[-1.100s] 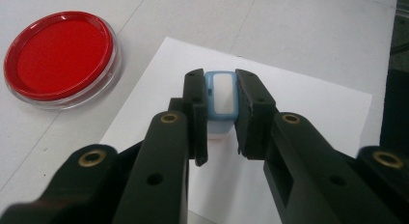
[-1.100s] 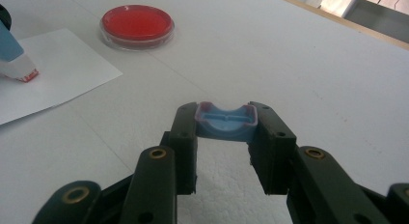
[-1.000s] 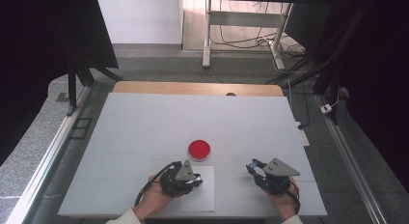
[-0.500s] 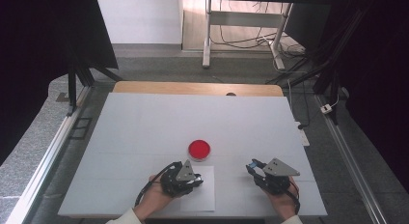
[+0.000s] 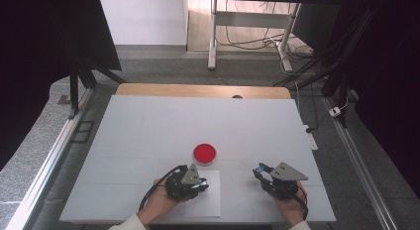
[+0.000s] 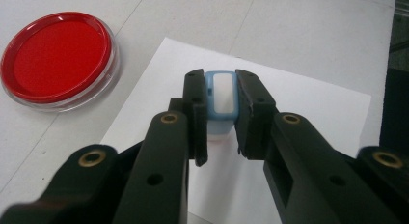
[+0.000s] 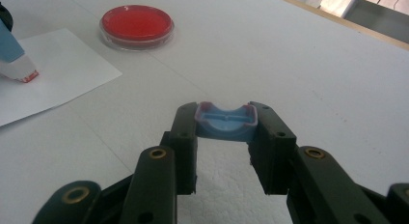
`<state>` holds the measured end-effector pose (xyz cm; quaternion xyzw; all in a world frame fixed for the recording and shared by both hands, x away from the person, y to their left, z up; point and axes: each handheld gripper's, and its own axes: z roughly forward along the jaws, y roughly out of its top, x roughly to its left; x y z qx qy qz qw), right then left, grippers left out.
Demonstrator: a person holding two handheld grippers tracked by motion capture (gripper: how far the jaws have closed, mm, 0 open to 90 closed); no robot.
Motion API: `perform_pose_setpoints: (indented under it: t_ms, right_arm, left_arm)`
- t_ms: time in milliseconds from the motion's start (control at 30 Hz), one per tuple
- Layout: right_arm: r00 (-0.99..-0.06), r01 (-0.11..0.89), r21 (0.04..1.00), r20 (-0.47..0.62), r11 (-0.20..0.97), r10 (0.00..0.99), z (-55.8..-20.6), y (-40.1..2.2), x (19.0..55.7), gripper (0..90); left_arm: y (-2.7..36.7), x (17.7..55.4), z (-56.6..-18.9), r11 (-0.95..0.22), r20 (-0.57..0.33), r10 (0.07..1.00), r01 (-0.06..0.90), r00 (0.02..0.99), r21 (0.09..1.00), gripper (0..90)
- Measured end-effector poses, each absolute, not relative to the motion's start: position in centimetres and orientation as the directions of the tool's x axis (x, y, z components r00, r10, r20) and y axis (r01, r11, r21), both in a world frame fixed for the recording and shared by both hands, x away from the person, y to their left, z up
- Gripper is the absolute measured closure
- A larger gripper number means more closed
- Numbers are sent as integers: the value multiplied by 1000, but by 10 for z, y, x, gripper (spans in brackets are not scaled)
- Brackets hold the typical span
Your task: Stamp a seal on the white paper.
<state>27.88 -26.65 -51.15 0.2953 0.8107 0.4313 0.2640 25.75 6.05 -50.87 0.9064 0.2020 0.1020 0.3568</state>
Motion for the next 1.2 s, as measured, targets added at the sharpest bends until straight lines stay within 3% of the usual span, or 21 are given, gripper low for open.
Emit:
perform_pose_setpoints:
  t_ms: [233,433,700,1200]
  right_arm:
    - [-684,253,856,-171,450,709,-511,-268,279,643]
    - [-685,252,859,-167,445,710,-511,-269,279,643]
    - [-685,254,857,-168,449,709,-511,-268,279,642]
    - [-684,253,857,-170,449,709,-511,-268,279,642]
  left_arm:
    - [68,260,-505,-617,27,453,292,891,731,757]
    - [76,262,-497,-530,-42,474,323,880,784,756]
    - [89,267,-488,-443,-131,494,379,859,813,755]
    - [116,274,-471,-330,-191,555,425,809,843,751]
